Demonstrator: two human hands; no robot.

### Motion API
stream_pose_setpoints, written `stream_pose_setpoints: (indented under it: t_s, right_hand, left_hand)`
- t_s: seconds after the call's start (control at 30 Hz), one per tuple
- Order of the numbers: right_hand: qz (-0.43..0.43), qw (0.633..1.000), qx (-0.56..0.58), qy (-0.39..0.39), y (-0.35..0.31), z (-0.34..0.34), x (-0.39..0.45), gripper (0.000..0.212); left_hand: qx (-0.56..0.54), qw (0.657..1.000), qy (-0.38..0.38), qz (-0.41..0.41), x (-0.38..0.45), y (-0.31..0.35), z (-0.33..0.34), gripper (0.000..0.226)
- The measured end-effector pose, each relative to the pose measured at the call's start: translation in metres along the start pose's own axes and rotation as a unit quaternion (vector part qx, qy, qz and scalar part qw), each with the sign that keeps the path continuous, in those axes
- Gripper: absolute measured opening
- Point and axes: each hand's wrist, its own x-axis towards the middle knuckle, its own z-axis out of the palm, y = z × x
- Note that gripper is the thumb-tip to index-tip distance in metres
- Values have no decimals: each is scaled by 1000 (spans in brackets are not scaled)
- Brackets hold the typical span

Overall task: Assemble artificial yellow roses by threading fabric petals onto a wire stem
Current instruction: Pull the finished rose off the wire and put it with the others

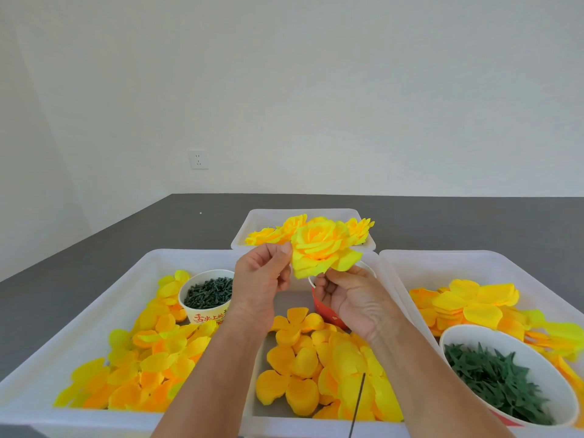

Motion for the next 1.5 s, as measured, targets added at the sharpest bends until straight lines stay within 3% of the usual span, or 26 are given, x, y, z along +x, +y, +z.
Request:
stream_pose_setpoints:
  t_s: [0.23,0.43,0.5,0.63,0.73,0.93,1.27,1.4,1.5]
  right_hand:
    - [-23,1000,5,5,-2,0,-1,20]
    - [-59,998,0,1,-1,-3,2,31]
    - [-91,995,-31,1,-2,-5,1,38]
    - [-134,987,-83,-23,-4,-7,0,34]
    - [-143,985,-98,-22,-3,-7,1,37]
    - [-144,984,-105,-3,-3,-7,1,33]
    - [-125,981,-142,-52,-2,-7,-5,32]
    - [-142,957,-246,-52,2,-7,-8,14]
    - [-153,948,-276,-36,5,-7,-9,13]
  left_hand:
    - [22,999,-15,-18,-1,0,0,34]
    - [-19,997,-40,-64,2,-2,-3,19]
    - [19,998,-28,-46,2,-5,-2,19]
    - [141,990,4,19,1,-9,-3,12]
    - [36,999,-2,-38,0,-5,-2,6]
    - [-53,987,-75,-133,0,1,-5,34]
    - [-136,983,-76,-95,3,-1,-7,24]
    - [-149,982,-35,-109,4,1,-7,24]
    - [-127,986,8,-109,5,0,-9,13]
